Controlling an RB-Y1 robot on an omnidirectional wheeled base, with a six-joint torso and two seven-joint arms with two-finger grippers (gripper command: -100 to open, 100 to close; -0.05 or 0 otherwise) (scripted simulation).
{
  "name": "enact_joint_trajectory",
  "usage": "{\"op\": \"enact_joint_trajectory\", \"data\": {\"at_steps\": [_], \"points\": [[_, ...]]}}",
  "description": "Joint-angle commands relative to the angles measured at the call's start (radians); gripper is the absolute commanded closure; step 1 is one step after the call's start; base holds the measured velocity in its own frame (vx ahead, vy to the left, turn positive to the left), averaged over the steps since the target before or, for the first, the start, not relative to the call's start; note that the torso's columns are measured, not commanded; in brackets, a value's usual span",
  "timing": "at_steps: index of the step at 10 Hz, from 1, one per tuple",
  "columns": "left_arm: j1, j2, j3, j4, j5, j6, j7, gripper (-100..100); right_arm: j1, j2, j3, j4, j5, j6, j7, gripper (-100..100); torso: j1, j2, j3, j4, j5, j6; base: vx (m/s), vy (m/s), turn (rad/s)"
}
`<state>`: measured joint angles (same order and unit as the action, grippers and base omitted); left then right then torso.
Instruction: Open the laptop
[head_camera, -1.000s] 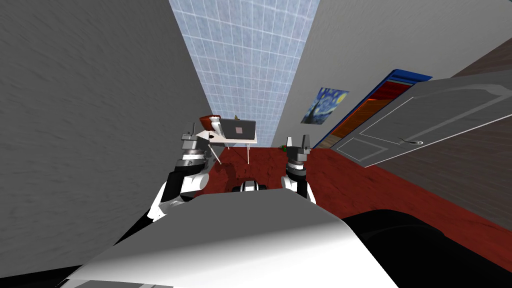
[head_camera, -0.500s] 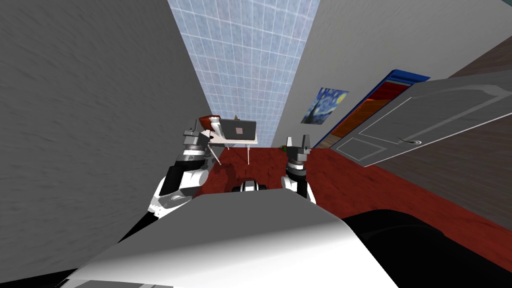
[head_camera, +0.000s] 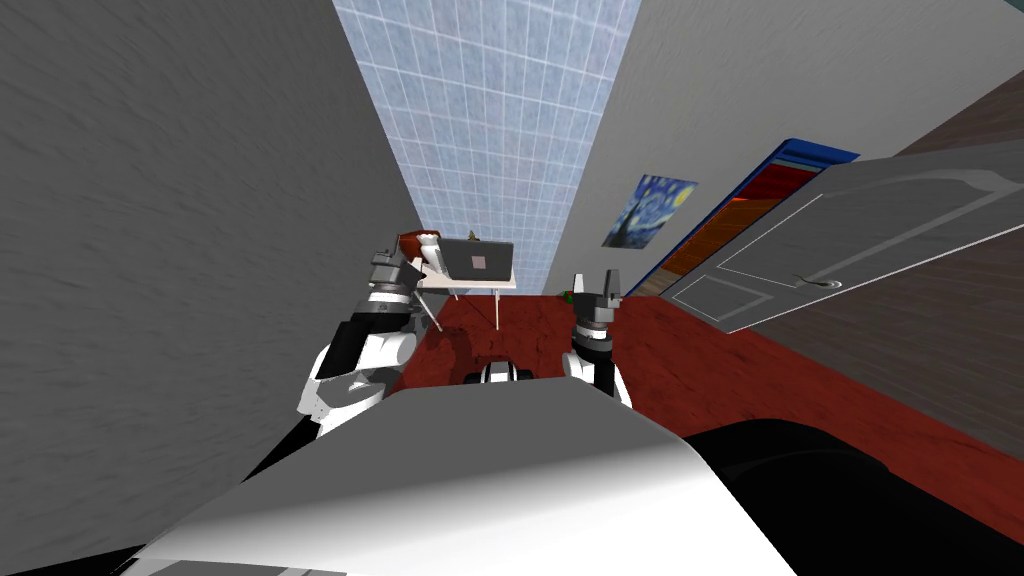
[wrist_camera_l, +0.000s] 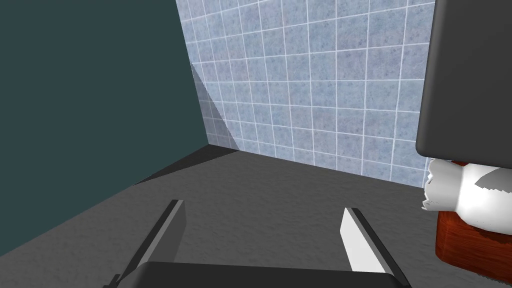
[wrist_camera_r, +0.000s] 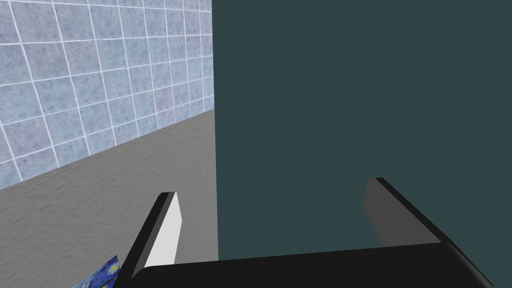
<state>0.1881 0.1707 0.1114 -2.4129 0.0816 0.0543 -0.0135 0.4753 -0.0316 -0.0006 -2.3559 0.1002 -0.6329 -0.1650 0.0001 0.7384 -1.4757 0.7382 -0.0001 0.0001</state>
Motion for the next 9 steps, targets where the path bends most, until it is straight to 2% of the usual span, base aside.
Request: {"op": "enact_joint_trajectory", "data": {"at_steps": [1, 3, 4, 5, 6, 8, 9], "points": [[-0.045, 0.005, 0.013, -0.004, 0.004, 0.078, -0.002, -100, 0.000, 0.000, 0.000, 0.000, 0.000, 0.000, 0.000, 0, 0.000, -0.001, 0.000, 0.000, 0.000, 0.000, 0.041, 0.023, -0.019], [-0.045, 0.005, 0.013, -0.004, 0.004, 0.111, -0.002, -100, 0.000, 0.000, 0.000, 0.000, 0.000, 0.000, 0.000, 0, 0.000, -0.001, -0.001, 0.000, 0.000, 0.000, 0.028, 0.020, -0.005], [-0.077, 0.007, 0.021, -0.006, 0.006, 0.151, -0.003, -100, 0.000, 0.000, 0.000, 0.000, 0.000, 0.000, 0.000, 0, 0.000, 0.000, 0.000, 0.000, 0.000, 0.000, 0.034, 0.022, -0.018], [-0.077, 0.007, 0.021, -0.006, 0.006, 0.176, -0.003, -100, 0.000, 0.000, 0.000, 0.000, 0.000, 0.000, 0.000, 0, 0.000, 0.000, 0.000, 0.000, 0.000, 0.000, 0.034, 0.023, -0.014], [-0.109, 0.008, 0.029, -0.008, 0.008, 0.207, -0.004, -100, 0.000, 0.000, 0.000, 0.000, 0.000, 0.000, 0.000, 0, 0.000, 0.000, 0.000, 0.000, 0.000, 0.000, 0.044, 0.025, -0.018], [-0.109, 0.008, 0.029, -0.008, 0.008, 0.244, -0.004, -100, 0.000, 0.000, 0.000, 0.000, 0.000, 0.000, 0.000, 0, 0.000, -0.001, -0.001, 0.000, 0.000, 0.000, 0.028, 0.016, -0.005], [-0.140, 0.009, 0.036, -0.009, 0.009, 0.284, -0.004, -100, 0.000, 0.000, 0.000, 0.000, 0.000, 0.000, 0.000, 0, -0.001, 0.001, 0.000, 0.000, 0.000, 0.000, 0.034, 0.015, -0.016]]}}
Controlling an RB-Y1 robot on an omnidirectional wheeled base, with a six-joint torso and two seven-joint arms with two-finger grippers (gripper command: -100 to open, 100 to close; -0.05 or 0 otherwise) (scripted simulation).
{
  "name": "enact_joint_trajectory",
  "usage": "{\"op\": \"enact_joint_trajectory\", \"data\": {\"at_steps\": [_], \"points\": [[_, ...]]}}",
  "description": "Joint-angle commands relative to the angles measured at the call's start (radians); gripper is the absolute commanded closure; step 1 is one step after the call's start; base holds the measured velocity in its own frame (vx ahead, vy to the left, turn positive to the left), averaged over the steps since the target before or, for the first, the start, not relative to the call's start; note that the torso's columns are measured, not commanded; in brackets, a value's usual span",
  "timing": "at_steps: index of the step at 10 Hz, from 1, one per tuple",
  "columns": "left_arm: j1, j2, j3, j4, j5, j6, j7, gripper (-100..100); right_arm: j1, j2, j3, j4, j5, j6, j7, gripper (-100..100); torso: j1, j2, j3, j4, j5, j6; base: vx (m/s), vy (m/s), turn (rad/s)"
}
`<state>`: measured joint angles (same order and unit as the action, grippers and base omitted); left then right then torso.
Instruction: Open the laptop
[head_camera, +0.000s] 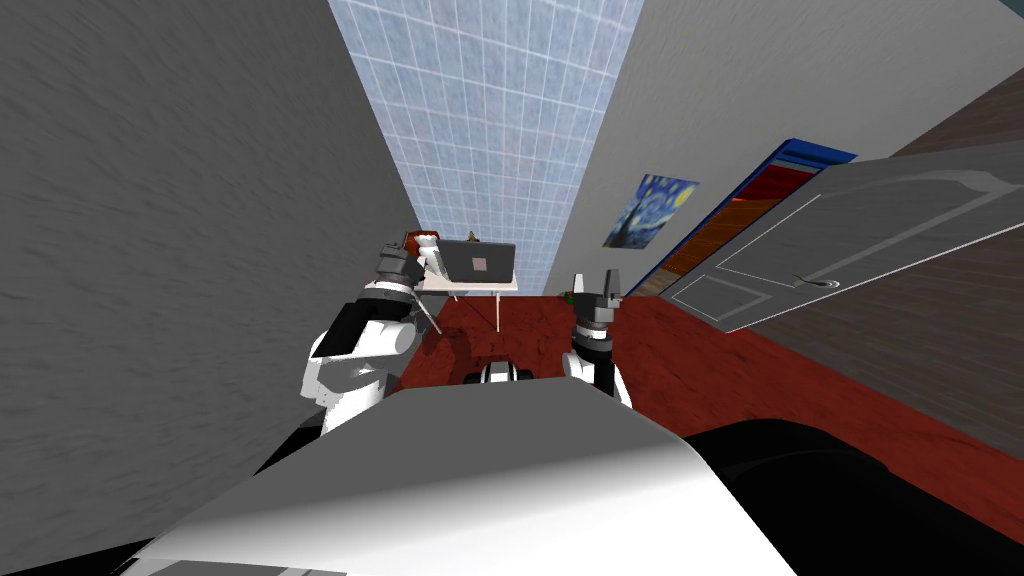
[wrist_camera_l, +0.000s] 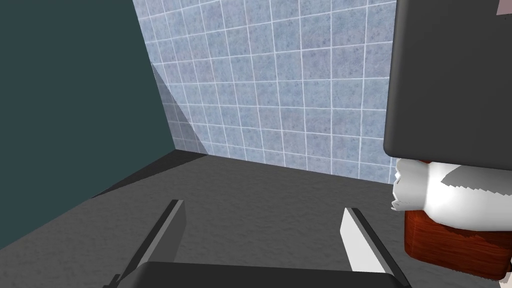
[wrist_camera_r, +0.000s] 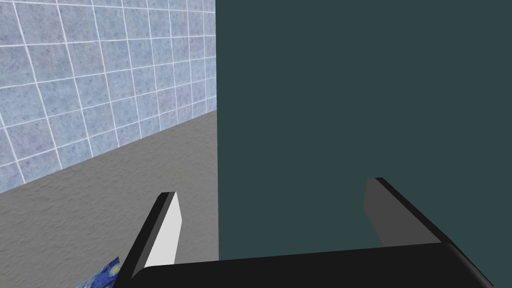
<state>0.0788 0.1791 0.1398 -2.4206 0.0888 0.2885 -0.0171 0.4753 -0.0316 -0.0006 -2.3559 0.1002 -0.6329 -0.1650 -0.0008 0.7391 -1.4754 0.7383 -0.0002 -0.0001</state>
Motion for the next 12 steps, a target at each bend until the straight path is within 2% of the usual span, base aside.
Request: {"op": "enact_joint_trajectory", "data": {"at_steps": [1, 2, 4, 5, 6, 7, 9, 10, 11, 12], "points": [[-0.031, 0.000, 0.008, -0.002, 0.002, 0.077, 0.000, -100, 0.000, 0.000, 0.000, 0.000, 0.000, 0.000, 0.000, 0, 0.001, -0.001, 0.000, 0.000, 0.000, 0.000, 0.034, 0.018, -0.011], [-0.062, 0.000, 0.015, -0.003, 0.003, 0.109, 0.000, -100, 0.000, 0.000, 0.000, 0.000, 0.000, 0.000, 0.000, 0, 0.001, -0.001, -0.001, 0.000, 0.000, 0.000, 0.052, 0.028, -0.018], [-0.062, 0.000, 0.015, -0.003, 0.003, 0.146, 0.000, -100, 0.000, 0.000, 0.000, 0.000, 0.000, 0.000, 0.000, 0, 0.001, -0.002, -0.001, -0.001, 0.000, 0.000, 0.034, 0.018, -0.003], [-0.092, -0.001, 0.022, -0.004, 0.004, 0.189, 0.002, -100, 0.000, 0.000, 0.000, 0.000, 0.000, 0.000, 0.000, 0, 0.000, 0.000, 0.000, 0.000, 0.000, 0.000, 0.043, 0.008, -0.015], [-0.092, -0.001, 0.022, -0.004, 0.004, 0.215, 0.002, -100, 0.000, 0.000, 0.000, 0.000, 0.000, 0.000, 0.000, 0, 0.000, -0.001, 0.000, 0.000, 0.000, 0.000, 0.042, 0.016, -0.009], [-0.122, -0.003, 0.028, -0.004, 0.004, 0.242, 0.004, -100, 0.000, 0.000, 0.000, 0.000, 0.000, 0.000, 0.000, 0, 0.001, -0.001, -0.001, 0.000, 0.000, 0.000, 0.046, 0.030, -0.011], [-0.122, -0.003, 0.028, -0.004, 0.004, 0.285, 0.004, -100, 0.000, 0.000, 0.000, 0.000, 0.000, 0.000, 0.000, 0, 0.001, -0.001, -0.001, 0.000, 0.000, 0.000, 0.035, 0.016, -0.004], [-0.151, -0.004, 0.034, -0.005, 0.004, 0.321, 0.006, -100, 0.000, 0.000, 0.000, 0.000, 0.000, 0.000, 0.000, 0, 0.000, 0.000, 0.000, 0.000, 0.000, 0.000, 0.048, 0.016, -0.011], [-0.151, -0.004, 0.034, -0.005, 0.004, 0.348, 0.006, -100, 0.000, 0.000, 0.000, 0.000, 0.000, 0.000, 0.000, 0, 0.000, -0.001, -0.001, 0.000, 0.000, 0.000, 0.050, 0.011, -0.009], [-0.151, -0.004, 0.034, -0.005, 0.004, 0.355, 0.006, -100, 0.000, 0.000, 0.000, 0.000, 0.000, 0.000, 0.000, 0, 0.000, -0.002, -0.001, 0.000, 0.000, 0.000, 0.022, 0.003, 0.002]]}}
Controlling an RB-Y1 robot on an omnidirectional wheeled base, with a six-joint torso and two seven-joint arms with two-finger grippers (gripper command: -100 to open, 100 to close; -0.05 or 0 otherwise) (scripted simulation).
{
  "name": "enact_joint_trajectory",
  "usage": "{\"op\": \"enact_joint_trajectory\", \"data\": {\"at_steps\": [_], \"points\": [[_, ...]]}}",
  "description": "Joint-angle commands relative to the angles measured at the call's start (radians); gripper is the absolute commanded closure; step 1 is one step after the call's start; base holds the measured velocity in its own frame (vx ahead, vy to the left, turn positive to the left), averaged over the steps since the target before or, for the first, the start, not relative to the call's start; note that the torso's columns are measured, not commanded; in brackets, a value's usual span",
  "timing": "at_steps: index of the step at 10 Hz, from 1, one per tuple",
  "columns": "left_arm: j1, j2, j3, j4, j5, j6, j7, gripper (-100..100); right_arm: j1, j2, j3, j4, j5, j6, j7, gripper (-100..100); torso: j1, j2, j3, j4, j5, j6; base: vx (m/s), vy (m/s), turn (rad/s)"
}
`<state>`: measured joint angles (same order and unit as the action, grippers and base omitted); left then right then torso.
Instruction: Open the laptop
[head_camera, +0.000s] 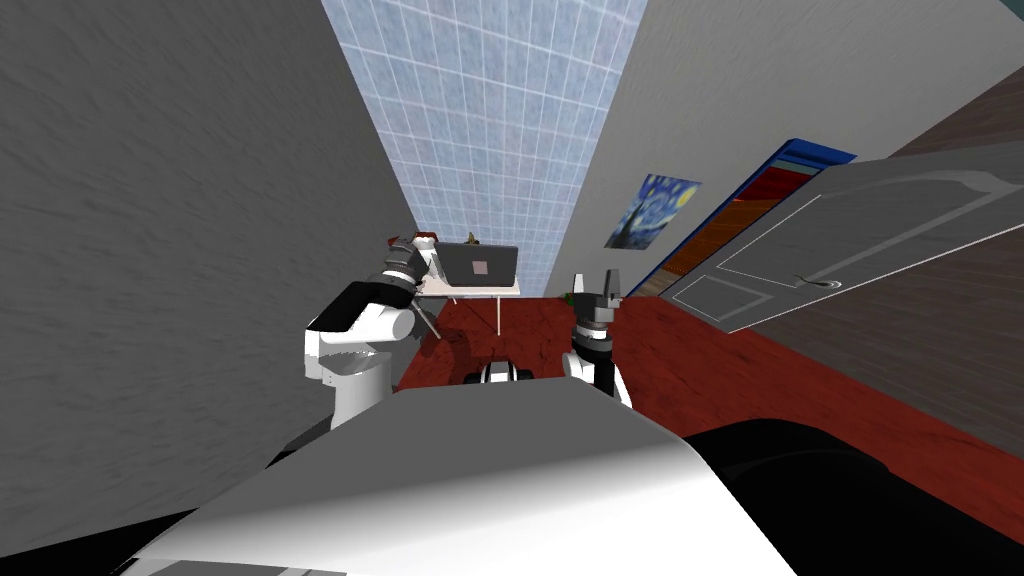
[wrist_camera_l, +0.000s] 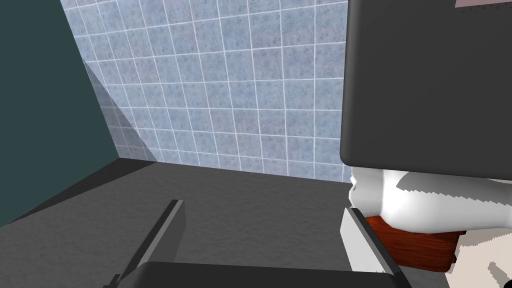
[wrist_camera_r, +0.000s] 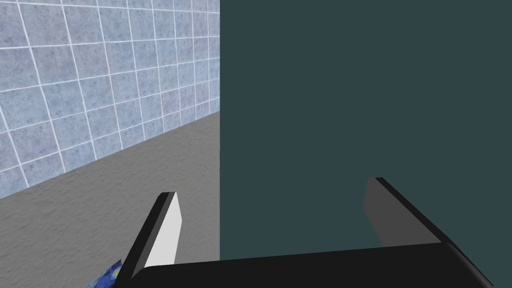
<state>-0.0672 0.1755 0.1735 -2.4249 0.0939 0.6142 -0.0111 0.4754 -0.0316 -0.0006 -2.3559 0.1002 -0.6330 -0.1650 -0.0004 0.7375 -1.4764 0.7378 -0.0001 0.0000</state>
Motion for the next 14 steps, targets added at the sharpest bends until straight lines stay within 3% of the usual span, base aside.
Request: {"op": "enact_joint_trajectory", "data": {"at_steps": [1, 14], "points": [[-0.032, -0.003, 0.006, -0.001, -0.001, 0.069, 0.003, -100, 0.000, 0.000, 0.000, 0.000, 0.000, 0.000, 0.000, 0, 0.000, 0.001, 0.001, 0.000, 0.000, 0.000, 0.046, 0.010, -0.009], [-0.157, -0.015, 0.027, -0.004, -0.007, 0.413, 0.027, -100, 0.000, 0.000, 0.000, 0.000, 0.000, 0.000, 0.000, 0, 0.000, 0.002, 0.001, 0.001, 0.000, 0.000, 0.048, 0.014, -0.004]]}}
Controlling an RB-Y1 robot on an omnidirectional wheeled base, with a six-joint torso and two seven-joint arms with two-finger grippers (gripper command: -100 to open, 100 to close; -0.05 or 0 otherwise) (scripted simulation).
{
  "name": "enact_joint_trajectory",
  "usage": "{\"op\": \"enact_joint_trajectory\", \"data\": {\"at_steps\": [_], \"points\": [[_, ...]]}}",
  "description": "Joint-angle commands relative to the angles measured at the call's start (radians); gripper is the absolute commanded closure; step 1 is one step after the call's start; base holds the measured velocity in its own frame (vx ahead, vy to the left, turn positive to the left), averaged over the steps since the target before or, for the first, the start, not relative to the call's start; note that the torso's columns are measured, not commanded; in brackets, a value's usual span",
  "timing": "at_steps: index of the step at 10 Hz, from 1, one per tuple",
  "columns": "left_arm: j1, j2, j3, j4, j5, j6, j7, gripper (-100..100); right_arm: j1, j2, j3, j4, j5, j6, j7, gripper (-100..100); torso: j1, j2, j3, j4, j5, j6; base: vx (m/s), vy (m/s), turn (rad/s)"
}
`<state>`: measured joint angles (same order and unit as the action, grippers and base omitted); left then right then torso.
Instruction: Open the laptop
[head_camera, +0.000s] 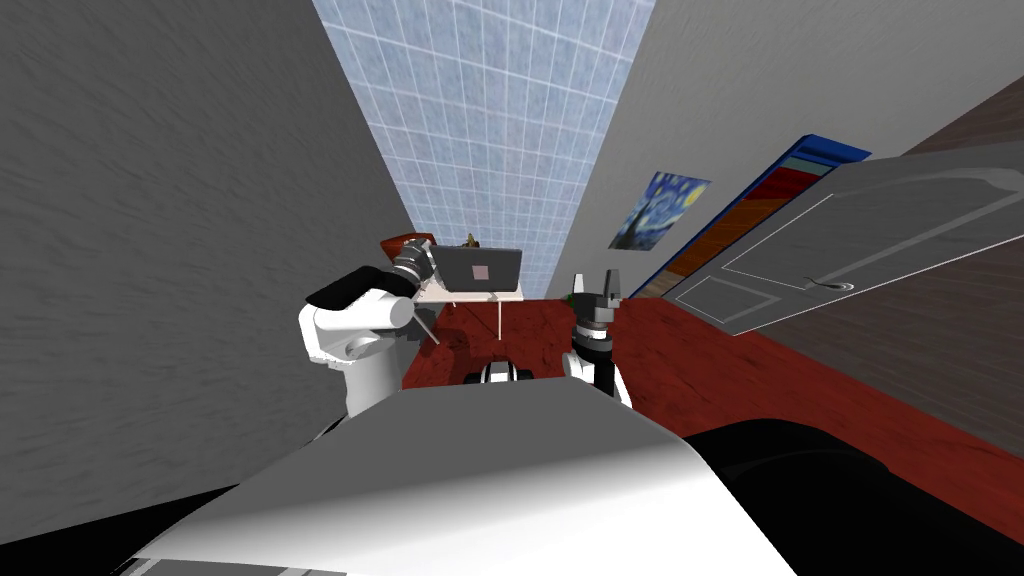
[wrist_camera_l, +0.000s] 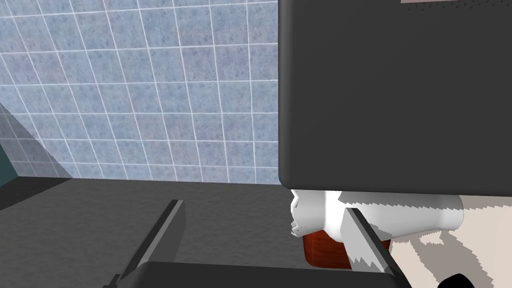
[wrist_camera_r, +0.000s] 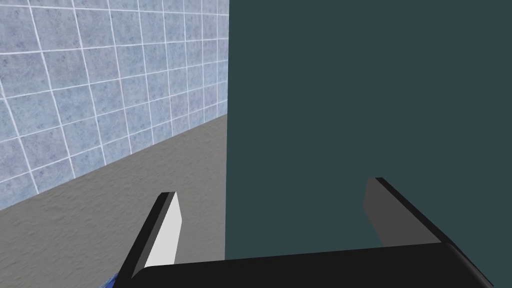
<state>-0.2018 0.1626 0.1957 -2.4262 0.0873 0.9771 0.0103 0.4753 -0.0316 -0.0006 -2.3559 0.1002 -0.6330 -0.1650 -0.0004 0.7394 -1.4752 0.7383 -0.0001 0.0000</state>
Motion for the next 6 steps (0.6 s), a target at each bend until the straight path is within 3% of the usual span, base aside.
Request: {"op": "enact_joint_trajectory", "data": {"at_steps": [1, 4, 6], "points": [[-0.022, -0.002, 0.004, -0.002, 0.000, 0.076, 0.006, -100, 0.000, 0.000, 0.000, 0.000, 0.000, 0.000, 0.000, 0, 0.000, -0.001, 0.000, 0.000, 0.000, 0.000, 0.052, 0.017, -0.003], [-0.064, -0.008, 0.010, -0.006, -0.004, 0.165, 0.018, -100, 0.000, 0.000, 0.000, 0.000, 0.000, 0.000, 0.000, 0, 0.000, -0.002, -0.001, -0.001, 0.000, 0.000, 0.060, 0.011, -0.002], [-0.064, -0.008, 0.010, -0.006, -0.004, 0.202, 0.018, -100, 0.000, 0.000, 0.000, 0.000, 0.000, 0.000, 0.000, 0, 0.000, -0.001, -0.001, 0.000, 0.000, 0.000, 0.043, 0.008, -0.001]]}}
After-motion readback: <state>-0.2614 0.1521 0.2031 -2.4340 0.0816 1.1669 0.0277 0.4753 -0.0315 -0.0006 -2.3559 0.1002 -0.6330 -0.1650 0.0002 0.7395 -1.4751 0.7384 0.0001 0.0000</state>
